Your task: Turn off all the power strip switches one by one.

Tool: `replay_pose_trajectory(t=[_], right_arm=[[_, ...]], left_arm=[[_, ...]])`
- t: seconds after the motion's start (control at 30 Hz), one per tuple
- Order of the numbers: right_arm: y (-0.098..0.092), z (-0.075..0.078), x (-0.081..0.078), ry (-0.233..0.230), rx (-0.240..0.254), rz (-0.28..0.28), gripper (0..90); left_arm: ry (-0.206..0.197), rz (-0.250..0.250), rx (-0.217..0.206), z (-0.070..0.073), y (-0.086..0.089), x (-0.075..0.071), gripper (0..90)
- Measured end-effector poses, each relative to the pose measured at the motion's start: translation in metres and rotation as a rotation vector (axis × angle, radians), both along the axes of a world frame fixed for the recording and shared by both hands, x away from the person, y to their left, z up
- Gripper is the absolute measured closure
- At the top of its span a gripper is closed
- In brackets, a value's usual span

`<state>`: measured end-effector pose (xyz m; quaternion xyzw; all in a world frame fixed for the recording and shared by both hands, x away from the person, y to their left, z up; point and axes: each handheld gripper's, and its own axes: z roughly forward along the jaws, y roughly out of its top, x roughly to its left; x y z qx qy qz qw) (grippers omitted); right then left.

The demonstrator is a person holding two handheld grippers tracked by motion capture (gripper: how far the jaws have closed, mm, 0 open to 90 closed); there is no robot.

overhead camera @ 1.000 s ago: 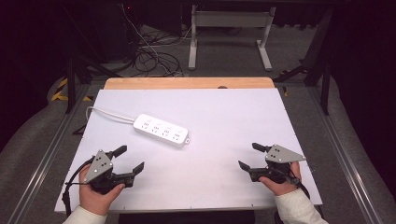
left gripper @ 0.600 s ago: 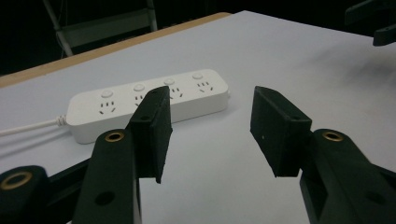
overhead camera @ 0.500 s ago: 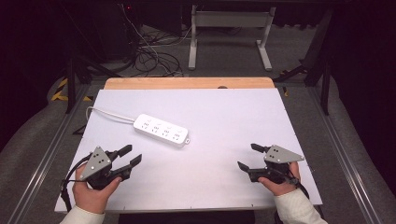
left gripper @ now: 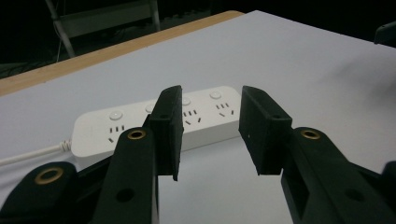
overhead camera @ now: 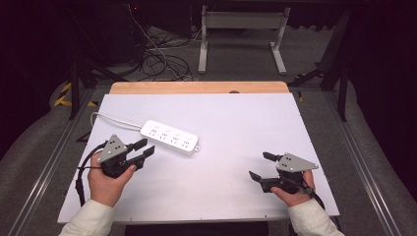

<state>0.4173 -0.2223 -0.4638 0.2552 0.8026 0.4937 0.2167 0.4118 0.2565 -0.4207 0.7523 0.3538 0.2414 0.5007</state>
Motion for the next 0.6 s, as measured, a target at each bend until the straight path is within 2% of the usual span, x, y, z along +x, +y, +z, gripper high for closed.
replay_pose_trajectory(t=[0.03, 0.33, 0.6], right_arm=[[0.0, 0.0, 0.0, 0.005, 0.0, -0.001, 19.3], [0.0, -0.001, -0.001, 0.007, -0.005, -0.004, 19.3], [0.0, -0.001, 0.0, 0.006, -0.008, 0.001, 19.7]], left_arm=[[0.006, 0.0, -0.01, 0.0, -0.001, 0.002, 60.2], [0.011, 0.006, -0.002, 0.0, -0.008, 0.025, 57.6], [0.034, 0.021, -0.008, -0.003, -0.012, 0.046, 58.0]])
